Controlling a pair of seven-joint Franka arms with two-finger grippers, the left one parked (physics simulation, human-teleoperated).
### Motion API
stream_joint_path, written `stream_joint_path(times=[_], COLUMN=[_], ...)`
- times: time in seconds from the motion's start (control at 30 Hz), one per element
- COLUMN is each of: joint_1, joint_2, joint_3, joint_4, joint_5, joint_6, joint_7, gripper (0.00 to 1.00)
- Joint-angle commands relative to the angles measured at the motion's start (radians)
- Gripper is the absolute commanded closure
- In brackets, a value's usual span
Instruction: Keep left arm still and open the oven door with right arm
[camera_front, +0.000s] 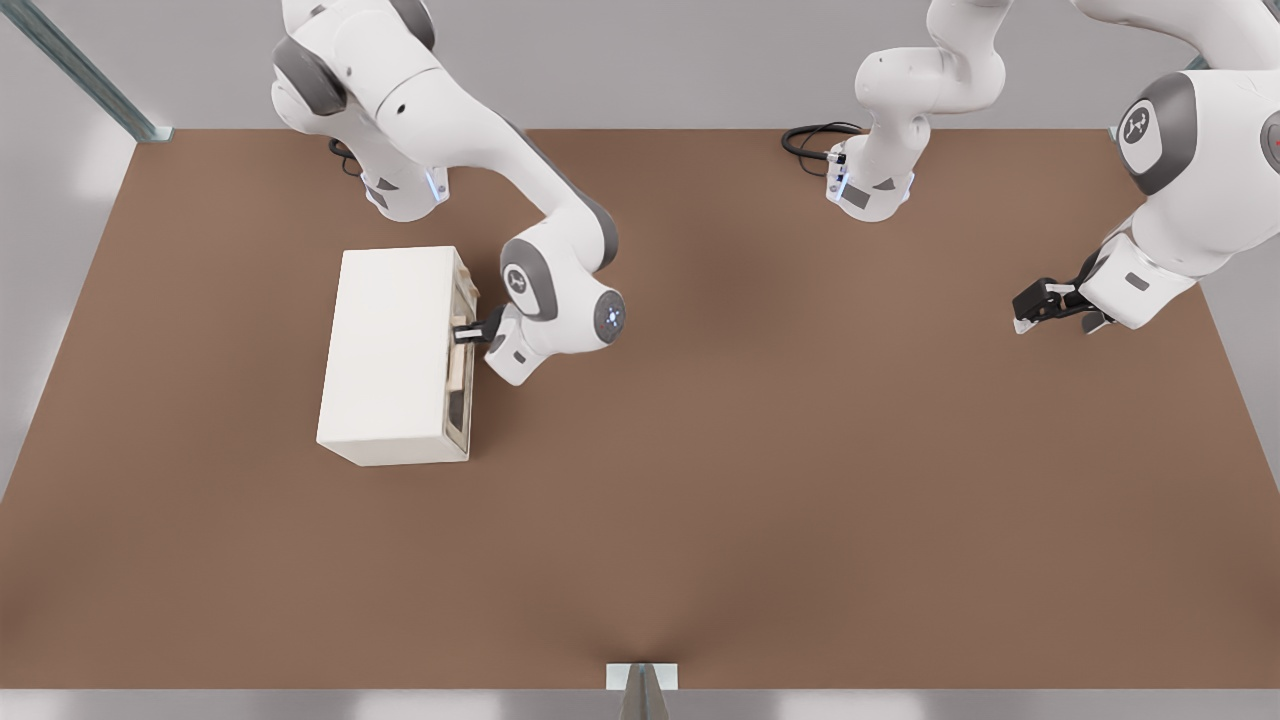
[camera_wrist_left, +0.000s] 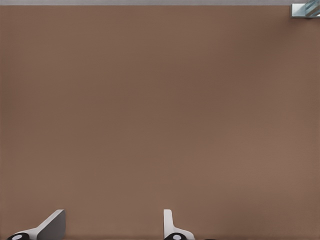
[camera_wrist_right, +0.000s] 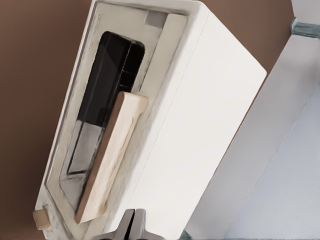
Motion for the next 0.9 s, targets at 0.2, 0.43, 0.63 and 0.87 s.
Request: stream_joint_path(times=[0.2,0.43,0.63,0.87], joint_1=[0.022,0.022,0.023,0.039], joint_2=[0.024,0.024,0.024,0.027], joint_3=[-0.008,-0.009,-0.014,-0.014], joint_4=[-0.071,-0.086,-0.121,-0.12], joint_5=[-0.039,-0.08,-0.079,-0.079], joint_6=[0.105,0.102,0.103,0.118], joint_7=[0.624,0.613,0.616,0.618], gripper=[1.0,1.0,1.0,1.0])
